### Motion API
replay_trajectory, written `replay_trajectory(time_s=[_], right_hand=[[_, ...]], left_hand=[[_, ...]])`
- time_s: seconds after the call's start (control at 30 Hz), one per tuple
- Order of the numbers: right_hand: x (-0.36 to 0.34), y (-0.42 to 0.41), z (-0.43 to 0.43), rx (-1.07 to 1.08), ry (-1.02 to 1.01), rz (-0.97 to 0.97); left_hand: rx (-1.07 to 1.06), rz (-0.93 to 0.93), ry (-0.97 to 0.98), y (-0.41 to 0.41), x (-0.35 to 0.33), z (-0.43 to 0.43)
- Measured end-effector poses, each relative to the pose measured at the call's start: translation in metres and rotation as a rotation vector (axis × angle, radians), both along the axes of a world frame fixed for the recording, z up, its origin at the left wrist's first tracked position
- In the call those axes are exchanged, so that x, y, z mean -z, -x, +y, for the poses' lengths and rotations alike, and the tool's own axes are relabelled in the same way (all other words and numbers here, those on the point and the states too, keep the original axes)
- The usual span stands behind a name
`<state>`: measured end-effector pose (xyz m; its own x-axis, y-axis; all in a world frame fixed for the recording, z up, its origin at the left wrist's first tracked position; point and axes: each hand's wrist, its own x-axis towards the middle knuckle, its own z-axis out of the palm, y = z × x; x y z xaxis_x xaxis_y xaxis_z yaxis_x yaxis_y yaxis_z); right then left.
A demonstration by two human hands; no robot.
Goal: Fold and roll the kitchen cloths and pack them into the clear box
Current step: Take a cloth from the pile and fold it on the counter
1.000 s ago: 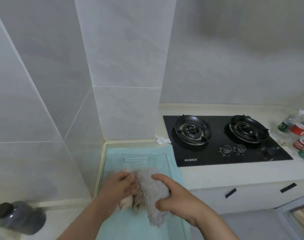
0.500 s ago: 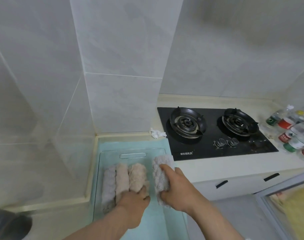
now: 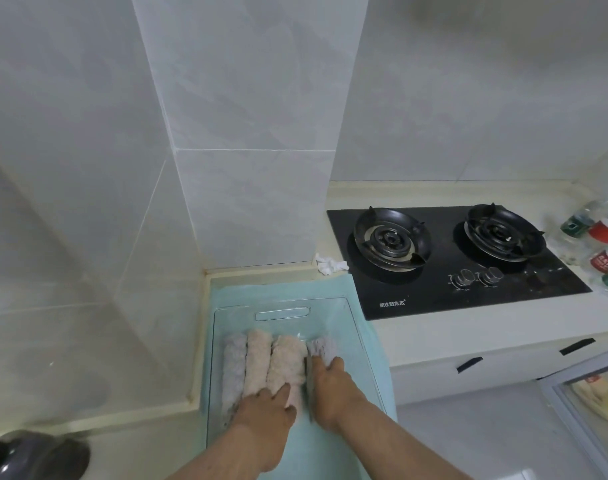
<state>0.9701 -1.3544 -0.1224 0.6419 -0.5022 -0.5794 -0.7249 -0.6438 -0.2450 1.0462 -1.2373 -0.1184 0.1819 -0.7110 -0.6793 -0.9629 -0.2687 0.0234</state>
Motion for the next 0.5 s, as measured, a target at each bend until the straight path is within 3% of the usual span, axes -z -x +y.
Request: replay_trajectory(time_s=[0.27, 0.37, 0.5], right_hand=[[0.0, -0.008, -0.011, 0.288, -0.296, -0.265], [-0.001, -0.013, -0.018, 0.491, -0.367, -0.313], [0.007, -0.02, -0.024, 0.71, -0.543, -0.366]], left_hand=[[-0.171, 0.381, 0.358, -0.003, 0.002, 0.011], [-0.236, 0.346, 0.514, -0.012, -0.006, 0.037], [-0.347, 0.189, 0.96, -0.024, -0.01, 0.078]])
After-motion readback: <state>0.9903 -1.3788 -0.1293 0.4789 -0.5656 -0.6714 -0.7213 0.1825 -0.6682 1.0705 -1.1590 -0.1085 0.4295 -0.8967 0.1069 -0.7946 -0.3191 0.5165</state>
